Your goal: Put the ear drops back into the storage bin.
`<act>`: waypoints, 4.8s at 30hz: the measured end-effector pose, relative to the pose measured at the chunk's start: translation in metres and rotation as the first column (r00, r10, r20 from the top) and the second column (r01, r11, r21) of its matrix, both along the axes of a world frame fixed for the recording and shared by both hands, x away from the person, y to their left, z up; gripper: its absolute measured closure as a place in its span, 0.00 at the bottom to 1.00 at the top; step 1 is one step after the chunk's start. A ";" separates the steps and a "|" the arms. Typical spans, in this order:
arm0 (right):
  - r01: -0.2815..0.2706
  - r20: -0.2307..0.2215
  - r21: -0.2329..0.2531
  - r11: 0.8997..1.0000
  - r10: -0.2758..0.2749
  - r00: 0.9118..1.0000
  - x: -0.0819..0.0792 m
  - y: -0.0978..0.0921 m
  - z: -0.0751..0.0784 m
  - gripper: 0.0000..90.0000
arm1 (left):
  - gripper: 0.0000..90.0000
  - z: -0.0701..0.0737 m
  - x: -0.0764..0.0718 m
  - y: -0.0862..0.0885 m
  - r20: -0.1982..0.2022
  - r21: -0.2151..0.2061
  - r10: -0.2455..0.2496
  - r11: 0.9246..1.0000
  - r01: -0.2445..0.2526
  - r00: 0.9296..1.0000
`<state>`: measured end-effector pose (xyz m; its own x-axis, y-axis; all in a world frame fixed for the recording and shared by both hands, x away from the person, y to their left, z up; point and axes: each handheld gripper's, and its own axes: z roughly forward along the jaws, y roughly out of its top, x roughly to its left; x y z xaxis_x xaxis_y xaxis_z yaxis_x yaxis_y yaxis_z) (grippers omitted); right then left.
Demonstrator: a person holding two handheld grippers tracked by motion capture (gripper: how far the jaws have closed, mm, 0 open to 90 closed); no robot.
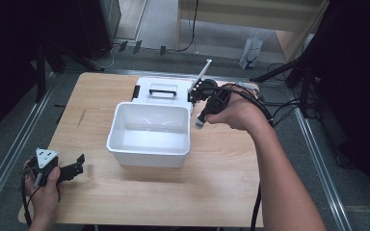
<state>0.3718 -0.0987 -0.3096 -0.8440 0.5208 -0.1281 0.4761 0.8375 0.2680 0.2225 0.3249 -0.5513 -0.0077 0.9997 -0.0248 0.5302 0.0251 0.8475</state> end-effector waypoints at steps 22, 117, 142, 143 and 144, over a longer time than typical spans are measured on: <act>-0.174 0.013 -0.043 0.984 0.175 0.984 -0.001 0.046 -0.019 0.81 | 0.00 0.000 0.001 0.000 0.000 -0.008 -0.004 1.000 0.004 1.000; -0.317 -0.137 -0.203 0.926 0.294 0.946 0.006 0.074 -0.132 0.80 | 0.00 0.000 0.001 0.000 -0.004 -0.011 -0.011 1.000 0.011 1.000; -0.294 -0.115 -0.155 0.943 0.279 0.953 0.007 0.071 -0.117 0.74 | 0.00 0.000 0.002 0.000 -0.009 -0.010 -0.011 1.000 0.011 1.000; -0.293 -0.110 -0.154 0.944 0.278 0.954 0.007 0.070 -0.115 0.74 | 0.00 0.000 0.002 0.000 -0.010 -0.009 -0.011 1.000 0.011 1.000; -0.291 -0.105 -0.154 0.944 0.277 0.955 0.007 0.070 -0.112 0.73 | 0.00 0.000 0.002 -0.001 -0.009 -0.009 -0.011 1.000 0.011 1.000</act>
